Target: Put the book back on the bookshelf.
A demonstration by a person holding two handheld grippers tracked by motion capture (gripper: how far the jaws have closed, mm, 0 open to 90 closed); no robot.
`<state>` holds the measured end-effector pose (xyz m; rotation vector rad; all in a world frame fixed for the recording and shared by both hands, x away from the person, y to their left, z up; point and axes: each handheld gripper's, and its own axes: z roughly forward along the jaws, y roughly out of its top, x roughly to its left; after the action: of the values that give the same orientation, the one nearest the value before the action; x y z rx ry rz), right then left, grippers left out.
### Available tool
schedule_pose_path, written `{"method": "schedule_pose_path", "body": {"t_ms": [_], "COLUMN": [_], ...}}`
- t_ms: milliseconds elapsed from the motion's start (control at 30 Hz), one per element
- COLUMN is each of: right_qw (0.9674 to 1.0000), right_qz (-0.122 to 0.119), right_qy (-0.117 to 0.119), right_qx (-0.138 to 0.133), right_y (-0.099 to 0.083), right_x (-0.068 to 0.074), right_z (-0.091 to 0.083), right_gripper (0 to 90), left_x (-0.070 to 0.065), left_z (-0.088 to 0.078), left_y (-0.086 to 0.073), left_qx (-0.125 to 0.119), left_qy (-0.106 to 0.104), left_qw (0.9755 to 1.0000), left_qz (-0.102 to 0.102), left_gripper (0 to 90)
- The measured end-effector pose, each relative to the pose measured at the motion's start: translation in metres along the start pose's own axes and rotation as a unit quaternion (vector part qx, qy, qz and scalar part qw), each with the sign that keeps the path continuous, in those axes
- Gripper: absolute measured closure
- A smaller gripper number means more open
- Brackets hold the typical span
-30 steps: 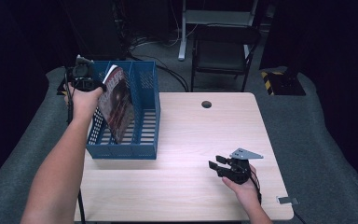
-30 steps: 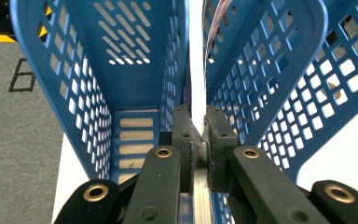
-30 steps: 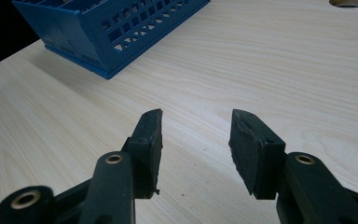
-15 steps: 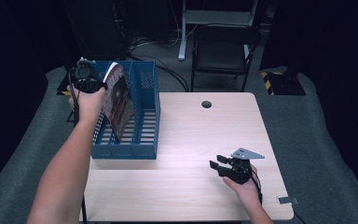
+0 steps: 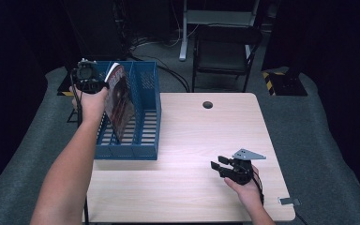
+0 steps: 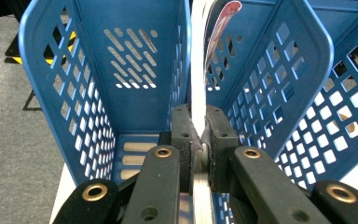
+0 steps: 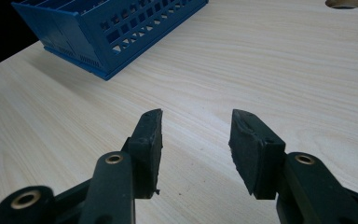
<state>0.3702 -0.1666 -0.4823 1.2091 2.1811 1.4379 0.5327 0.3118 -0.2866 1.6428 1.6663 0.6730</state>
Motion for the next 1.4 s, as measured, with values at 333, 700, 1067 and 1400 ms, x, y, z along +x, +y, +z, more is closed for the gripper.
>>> {"method": "schedule_pose_path", "body": {"t_ms": [333, 700, 1067, 1400], "right_qw": [1.0, 1.0, 1.0, 1.0], "right_qz": [0.001, -0.001, -0.002, -0.001], "right_qy": [0.001, 0.0, 0.002, 0.002], "right_qx": [0.0, 0.003, 0.003, 0.006], "right_y": [-0.0002, -0.0001, -0.0001, -0.0005], "right_x": [0.0007, 0.0011, 0.0003, 0.0009], "right_z": [0.0005, 0.0014, 0.0022, 0.0044], "right_gripper": [53.9, 53.9, 53.8, 53.2], "left_x": [0.0036, 0.0064, 0.0054, -0.0005], "left_z": [0.003, 0.0014, -0.0006, -0.0045], "left_y": [-0.0019, -0.0059, -0.0068, -0.0089], "left_qx": [0.019, 0.025, 0.028, 0.029], "left_qy": [-0.019, -0.017, -0.022, -0.034], "left_qw": [0.9996, 0.9995, 0.9994, 0.999], "left_qz": [-0.002, -0.006, -0.004, 0.007], "left_gripper": [76.5, 59.8, 49.1, 45.9]}}
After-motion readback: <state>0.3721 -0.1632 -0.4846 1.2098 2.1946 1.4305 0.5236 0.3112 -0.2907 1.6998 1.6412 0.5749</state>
